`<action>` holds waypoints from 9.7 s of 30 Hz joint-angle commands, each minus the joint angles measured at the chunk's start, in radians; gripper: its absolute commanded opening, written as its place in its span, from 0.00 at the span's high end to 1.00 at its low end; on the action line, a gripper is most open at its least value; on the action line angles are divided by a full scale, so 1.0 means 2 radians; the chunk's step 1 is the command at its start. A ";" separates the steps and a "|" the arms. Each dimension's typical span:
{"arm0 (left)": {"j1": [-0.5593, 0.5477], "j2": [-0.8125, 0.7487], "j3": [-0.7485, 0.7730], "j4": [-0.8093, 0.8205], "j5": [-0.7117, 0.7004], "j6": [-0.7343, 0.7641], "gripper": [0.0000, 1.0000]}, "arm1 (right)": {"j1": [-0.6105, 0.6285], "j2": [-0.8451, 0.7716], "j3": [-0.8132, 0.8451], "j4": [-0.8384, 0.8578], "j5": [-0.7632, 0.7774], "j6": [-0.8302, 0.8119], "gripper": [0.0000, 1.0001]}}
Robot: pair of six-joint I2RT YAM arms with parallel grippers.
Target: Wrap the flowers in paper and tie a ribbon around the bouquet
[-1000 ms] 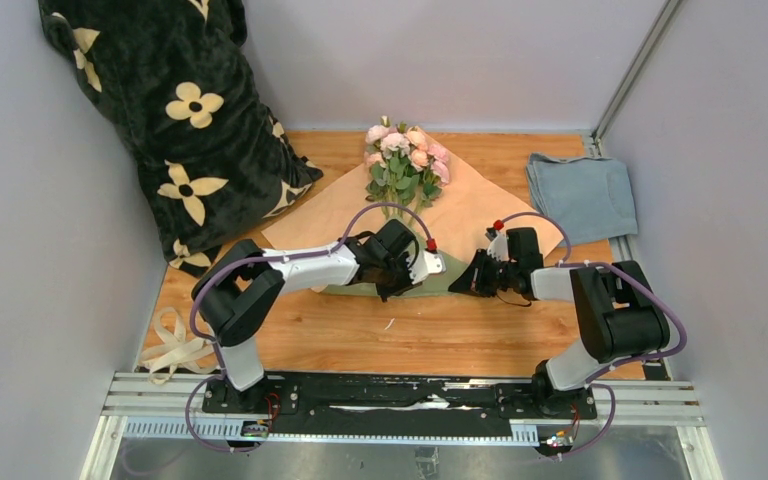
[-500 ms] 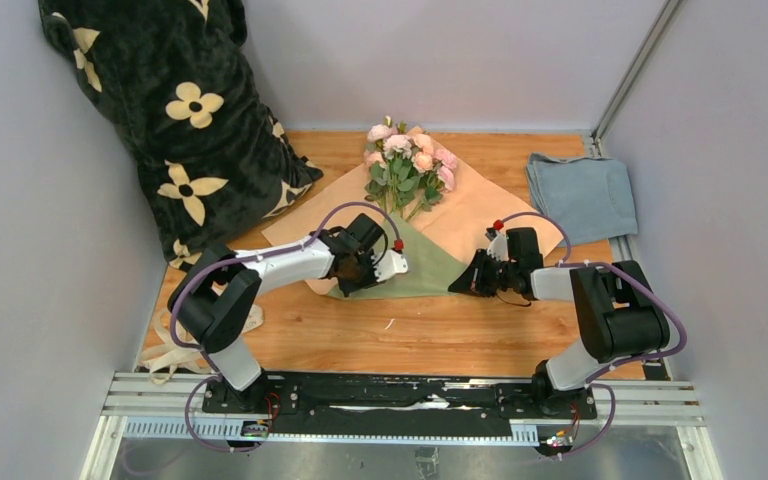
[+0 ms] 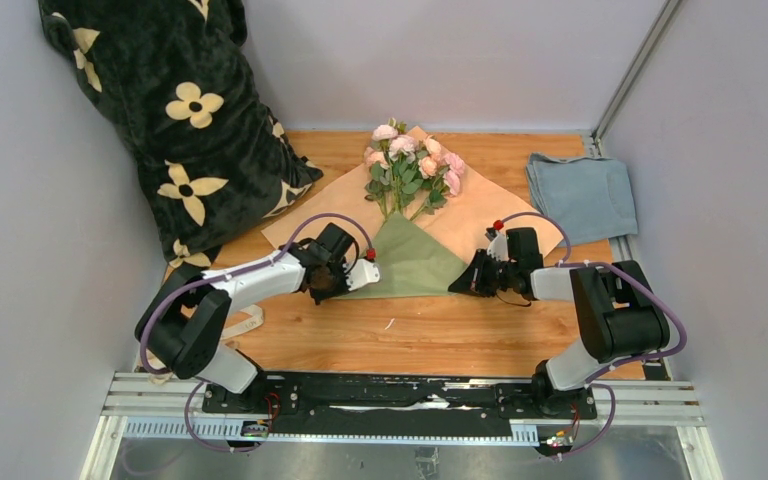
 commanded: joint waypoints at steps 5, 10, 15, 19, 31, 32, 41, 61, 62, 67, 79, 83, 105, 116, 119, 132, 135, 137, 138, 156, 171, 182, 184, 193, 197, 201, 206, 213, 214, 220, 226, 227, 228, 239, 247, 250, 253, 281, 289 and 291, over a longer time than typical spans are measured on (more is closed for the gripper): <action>0.052 -0.030 0.003 -0.137 -0.026 0.040 0.97 | -0.007 0.018 -0.015 -0.052 0.065 -0.032 1.00; 0.058 -0.022 0.112 -0.135 0.025 0.005 0.93 | -0.007 0.021 -0.013 -0.051 0.062 -0.033 1.00; 0.058 0.117 0.263 -0.089 0.027 -0.080 0.94 | -0.007 0.021 -0.013 -0.050 0.060 -0.034 1.00; 0.058 0.248 0.384 -0.113 0.000 -0.110 0.97 | -0.007 0.015 -0.016 -0.049 0.062 -0.033 1.00; 0.042 0.324 0.410 -0.115 0.100 -0.120 0.95 | -0.007 0.024 -0.014 -0.045 0.057 -0.036 1.00; 0.037 0.322 0.406 -0.115 0.110 -0.115 0.95 | -0.007 0.023 -0.014 -0.046 0.059 -0.035 1.00; 0.041 0.221 0.441 -0.107 0.000 -0.174 0.92 | -0.007 -0.009 -0.022 -0.057 0.085 -0.027 1.00; -0.073 0.258 0.336 -0.068 0.008 -0.165 0.87 | 0.007 -0.231 -0.025 -0.228 0.281 0.015 0.80; -0.073 0.260 0.333 -0.068 0.017 -0.164 0.87 | 0.002 -0.253 -0.026 -0.242 0.292 0.020 0.74; -0.073 0.267 0.331 -0.067 0.032 -0.168 0.87 | -0.009 -0.321 -0.030 -0.283 0.329 0.058 0.60; -0.073 0.258 0.329 -0.068 0.045 -0.165 0.86 | -0.008 -0.269 -0.074 -0.160 0.302 0.205 0.23; -0.073 0.258 0.330 -0.068 0.051 -0.165 0.86 | -0.009 -0.227 -0.069 -0.121 0.318 0.215 0.25; -0.066 0.290 0.346 -0.061 0.055 -0.167 0.86 | 0.183 -0.180 0.097 -0.229 0.582 -0.049 1.00; -0.001 0.298 0.352 -0.041 0.175 -0.226 0.83 | 0.311 -0.118 0.143 -0.053 0.471 -0.263 1.00; 0.021 0.285 0.346 -0.016 0.212 -0.249 0.78 | 0.312 -0.083 0.141 -0.011 0.402 -0.236 1.00; 0.140 0.172 0.315 0.050 0.313 -0.355 0.32 | 0.321 0.036 0.136 0.049 0.353 -0.210 1.00; 0.149 0.151 0.289 0.068 0.339 -0.378 0.24 | 0.324 0.042 0.141 0.044 0.346 -0.214 1.00; 0.148 0.142 0.260 0.103 0.355 -0.406 0.16 | 0.326 0.044 0.144 0.042 0.349 -0.218 1.00; 0.148 0.142 0.244 0.118 0.364 -0.417 0.09 | 0.327 0.044 0.144 0.040 0.351 -0.220 1.00; 0.139 0.234 0.296 0.112 0.407 -0.469 0.75 | 0.337 0.020 0.156 -0.005 0.370 -0.270 1.00; 0.218 0.259 0.284 0.013 0.287 -0.361 1.00 | 0.325 -0.063 0.165 -0.120 0.248 -0.338 0.53; 0.220 0.291 0.263 0.004 0.267 -0.358 1.00 | 0.260 0.038 0.239 -0.054 0.155 -0.191 0.64; 0.220 0.291 0.262 0.004 0.260 -0.357 1.00 | 0.251 0.083 0.265 -0.055 0.147 -0.155 0.69; 0.220 0.291 0.257 0.003 0.245 -0.357 1.00 | 0.100 0.161 0.189 -0.011 0.144 0.002 0.98; 0.220 0.288 0.251 0.003 0.254 -0.356 1.00 | 0.051 0.142 0.147 -0.011 0.145 0.003 0.98; 0.220 0.287 0.243 0.011 0.274 -0.365 1.00 | 0.035 0.092 0.157 -0.058 0.162 -0.040 0.98; 0.220 0.291 0.237 0.011 0.287 -0.373 1.00 | 0.103 0.077 0.228 -0.089 0.123 -0.107 0.98; 0.220 0.308 0.243 0.008 0.293 -0.379 1.00 | 0.200 0.170 0.291 -0.067 0.014 -0.113 1.00; 0.220 0.309 0.242 0.008 0.294 -0.379 1.00 | 0.203 0.180 0.285 -0.071 0.015 -0.112 1.00; 0.220 0.309 0.239 0.010 0.293 -0.380 1.00 | 0.182 0.151 0.149 -0.054 0.037 -0.097 1.00; 0.220 0.309 0.237 0.011 0.294 -0.380 1.00 | 0.156 0.035 0.098 -0.174 0.111 -0.136 1.00; 0.220 0.308 0.237 0.012 0.294 -0.379 1.00 | 0.159 0.021 0.109 -0.194 0.124 -0.145 1.00; 0.220 0.308 0.237 0.014 0.295 -0.380 1.00 | 0.168 0.014 0.127 -0.208 0.140 -0.156 1.00; 0.219 0.308 0.233 0.011 0.290 -0.379 1.00 | 0.268 0.164 0.330 -0.151 0.076 -0.156 1.00; 0.219 0.310 0.231 0.013 0.277 -0.378 1.00 | 0.251 0.130 0.193 -0.155 0.079 -0.147 1.00; 0.217 0.315 0.231 0.014 0.276 -0.379 1.00 | 0.223 0.072 0.178 -0.172 0.074 -0.147 1.00; 0.215 0.314 0.231 0.012 0.271 -0.378 1.00 | 0.219 0.051 0.233 -0.200 0.071 -0.157 1.00; 0.351 0.075 0.192 -0.119 0.195 -0.316 0.09 | 0.221 0.315 0.357 -0.110 0.132 -0.016 1.00; 0.411 0.100 0.145 -0.112 0.197 -0.325 0.06 | 0.224 0.297 0.342 -0.100 0.129 -0.023 1.00; 0.411 0.127 0.148 -0.111 0.209 -0.329 0.07 | 0.224 0.292 0.335 -0.093 0.129 -0.022 1.00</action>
